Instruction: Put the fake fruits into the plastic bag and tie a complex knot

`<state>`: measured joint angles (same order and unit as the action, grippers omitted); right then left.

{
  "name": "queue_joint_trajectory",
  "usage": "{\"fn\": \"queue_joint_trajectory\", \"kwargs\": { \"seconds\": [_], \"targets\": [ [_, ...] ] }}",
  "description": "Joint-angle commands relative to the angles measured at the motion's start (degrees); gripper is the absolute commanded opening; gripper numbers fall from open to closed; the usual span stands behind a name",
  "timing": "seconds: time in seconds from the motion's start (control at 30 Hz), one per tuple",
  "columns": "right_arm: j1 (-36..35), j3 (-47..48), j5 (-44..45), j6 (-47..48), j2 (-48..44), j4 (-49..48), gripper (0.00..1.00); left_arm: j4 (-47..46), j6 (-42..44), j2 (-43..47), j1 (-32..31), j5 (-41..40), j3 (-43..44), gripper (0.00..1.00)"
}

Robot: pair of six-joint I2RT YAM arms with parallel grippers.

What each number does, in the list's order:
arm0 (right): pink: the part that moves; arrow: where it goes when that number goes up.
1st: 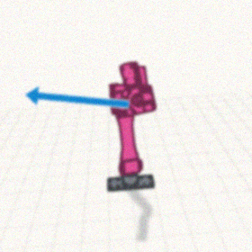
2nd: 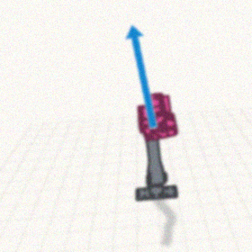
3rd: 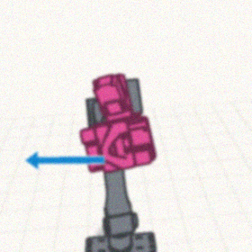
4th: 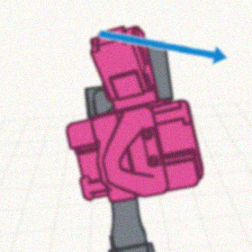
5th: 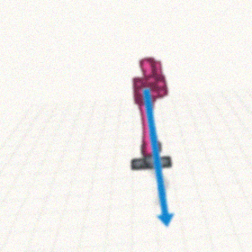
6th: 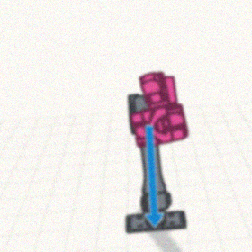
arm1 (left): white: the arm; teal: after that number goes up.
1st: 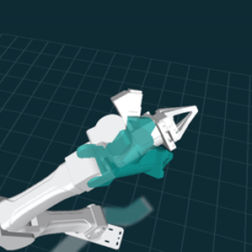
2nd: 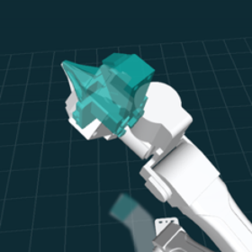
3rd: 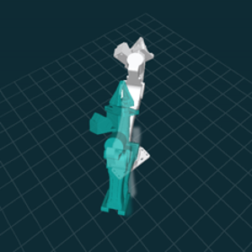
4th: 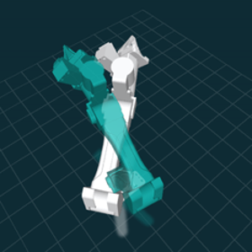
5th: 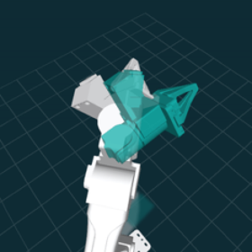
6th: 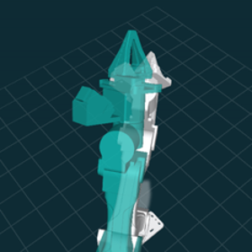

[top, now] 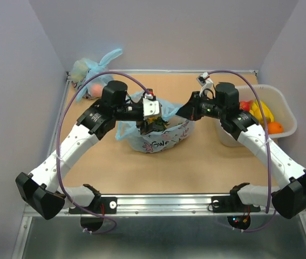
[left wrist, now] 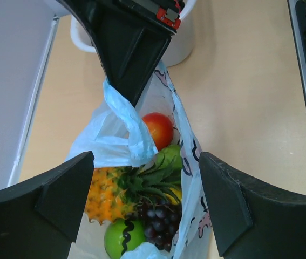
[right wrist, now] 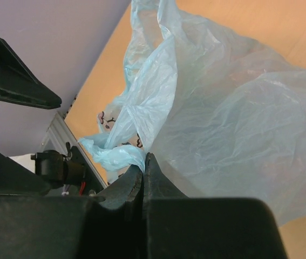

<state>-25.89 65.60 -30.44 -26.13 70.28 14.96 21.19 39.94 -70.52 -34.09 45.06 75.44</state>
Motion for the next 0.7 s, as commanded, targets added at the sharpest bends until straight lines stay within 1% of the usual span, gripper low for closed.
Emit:
{"fn": "queue_joint_trajectory", "kwargs": {
  "seconds": [0.0, 0.07, 0.13, 0.3, 0.37, 0.4, 0.43, 0.47, 0.5, 0.53, 0.57, 0.6, 0.63, 0.67],
  "targets": [
    [0.2, 0.8, -1.6, 2.1, -2.0, -4.6, 0.0, -4.4, 3.8, -1.0, -2.6, -4.9, 0.2, 0.9],
    [0.2, 0.7, -2.2, 2.0, -2.2, -5.0, 0.0, -4.5, 3.7, -2.2, -4.0, -6.1, 0.8, 0.88],
    [0.1, 0.4, -2.8, 2.3, -2.3, -5.3, 0.0, -5.0, 3.7, -3.0, -5.5, -9.1, 0.8, 0.86],
    [0.2, -0.1, -2.9, 3.5, -3.0, -5.7, 0.0, -5.9, 3.6, -4.3, -6.0, -12.3, 0.7, 0.77],
    [0.2, -0.4, -3.7, 4.0, -3.1, -5.9, 0.0, -6.0, 4.0, -4.7, -6.0, -13.7, 0.9, 0.62],
    [0.2, -0.5, -3.8, 4.6, -3.0, -5.9, 0.01, -5.7, 4.1, -4.9, -6.0, -14.8, 1.6, 0.45],
    [0.2, -0.8, -3.8, 5.1, -3.5, -5.9, 0.0, -5.5, 4.6, -5.0, -6.0, -15.3, 2.1, 0.34],
    [0.2, -1.3, -3.8, 6.0, -3.9, -5.8, 0.0, -5.0, 5.1, -4.9, -6.0, -16.0, 2.6, 0.21],
    [0.2, -2.1, -3.8, 8.3, -4.4, -5.8, 0.0, -4.7, 5.1, -4.8, -5.9, -16.8, 3.7, 0.02],
    [0.2, -2.8, -3.8, 9.5, -4.9, -5.8, 0.01, -4.2, 5.4, -4.5, -6.0, -16.8, 4.3, 0.0],
    [0.2, -3.3, -3.9, 10.9, -5.5, -5.7, 0.05, -4.0, 5.7, -4.2, -5.8, -16.2, 5.0, 0.0],
    [0.3, -4.1, -4.2, 13.7, -6.5, -5.6, 0.33, -3.4, 6.0, -3.3, -5.8, -14.3, 6.1, 0.0],
    [0.2, -4.3, -4.4, 15.2, -7.2, -5.6, 0.54, -3.1, 6.1, -2.8, -5.7, -13.3, 6.1, 0.0],
    [0.2, -4.5, -4.6, 16.8, -8.1, -5.6, 0.95, -3.2, 5.8, -2.0, -5.7, -12.4, 7.0, 0.0]
  ]
}}
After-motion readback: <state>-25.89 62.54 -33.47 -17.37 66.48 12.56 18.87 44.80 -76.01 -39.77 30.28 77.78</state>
